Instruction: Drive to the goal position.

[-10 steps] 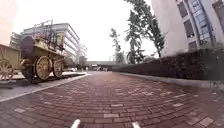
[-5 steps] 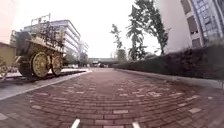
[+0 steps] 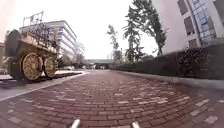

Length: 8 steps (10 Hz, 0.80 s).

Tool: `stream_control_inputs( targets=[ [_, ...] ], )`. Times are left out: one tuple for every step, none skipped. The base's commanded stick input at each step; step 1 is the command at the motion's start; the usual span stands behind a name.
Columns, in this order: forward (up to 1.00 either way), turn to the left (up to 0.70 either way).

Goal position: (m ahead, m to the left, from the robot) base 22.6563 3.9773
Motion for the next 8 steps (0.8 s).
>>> stream_control_inputs(
  targets=[
    [0.70, 0.00],
    [0.70, 0.00],
    [0.70, 0.00],
    [0.70, 0.00],
    [0.70, 0.00],
    [0.70, 0.00],
    [0.70, 0.00],
    [0.70, 0.00]
  ],
)
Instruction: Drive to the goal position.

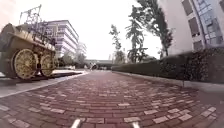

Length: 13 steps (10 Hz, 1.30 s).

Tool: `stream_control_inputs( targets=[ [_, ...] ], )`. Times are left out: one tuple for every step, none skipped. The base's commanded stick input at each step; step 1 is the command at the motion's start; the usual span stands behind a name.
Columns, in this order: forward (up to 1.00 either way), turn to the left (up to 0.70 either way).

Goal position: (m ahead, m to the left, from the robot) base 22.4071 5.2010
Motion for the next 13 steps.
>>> stream_control_inputs(
  targets=[
    [0.70, 0.00],
    [0.70, 0.00],
    [0.70, 0.00],
    [0.70, 0.00],
    [0.70, 0.00],
    [0.70, 0.00],
    [0.70, 0.00],
    [0.70, 0.00],
    [0.70, 0.00],
    [0.70, 0.00],
    [0.70, 0.00],
    [0.70, 0.00],
    [0.70, 0.00]
  ],
)
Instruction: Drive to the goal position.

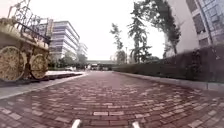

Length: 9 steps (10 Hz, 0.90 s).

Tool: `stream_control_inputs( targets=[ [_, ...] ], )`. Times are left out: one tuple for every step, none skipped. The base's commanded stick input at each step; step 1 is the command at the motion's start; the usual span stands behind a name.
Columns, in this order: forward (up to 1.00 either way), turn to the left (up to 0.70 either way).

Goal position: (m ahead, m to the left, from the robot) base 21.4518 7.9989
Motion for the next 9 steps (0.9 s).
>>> stream_control_inputs(
  targets=[
    [0.70, 0.00],
    [0.70, 0.00],
    [0.70, 0.00],
    [0.70, 0.00],
    [0.70, 0.00],
    [0.70, 0.00],
    [0.70, 0.00],
    [0.70, 0.00],
    [0.70, 0.00]
  ],
)
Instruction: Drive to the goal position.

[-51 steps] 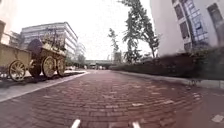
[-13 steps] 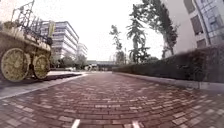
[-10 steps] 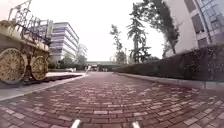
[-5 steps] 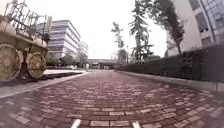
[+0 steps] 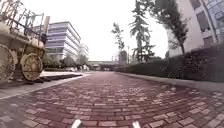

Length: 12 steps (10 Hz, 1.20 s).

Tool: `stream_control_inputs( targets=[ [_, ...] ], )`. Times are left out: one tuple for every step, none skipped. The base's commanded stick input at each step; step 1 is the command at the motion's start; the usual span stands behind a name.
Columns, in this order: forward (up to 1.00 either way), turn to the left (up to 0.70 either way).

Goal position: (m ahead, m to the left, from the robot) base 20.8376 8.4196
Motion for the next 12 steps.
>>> stream_control_inputs(
  targets=[
    [0.70, 0.00],
    [0.70, 0.00],
    [0.70, 0.00],
    [0.70, 0.00],
    [0.70, 0.00],
    [0.70, 0.00],
    [0.70, 0.00],
    [0.70, 0.00],
    [0.70, 0.00],
    [0.70, 0.00],
    [0.70, 0.00],
    [0.70, 0.00]
  ],
)
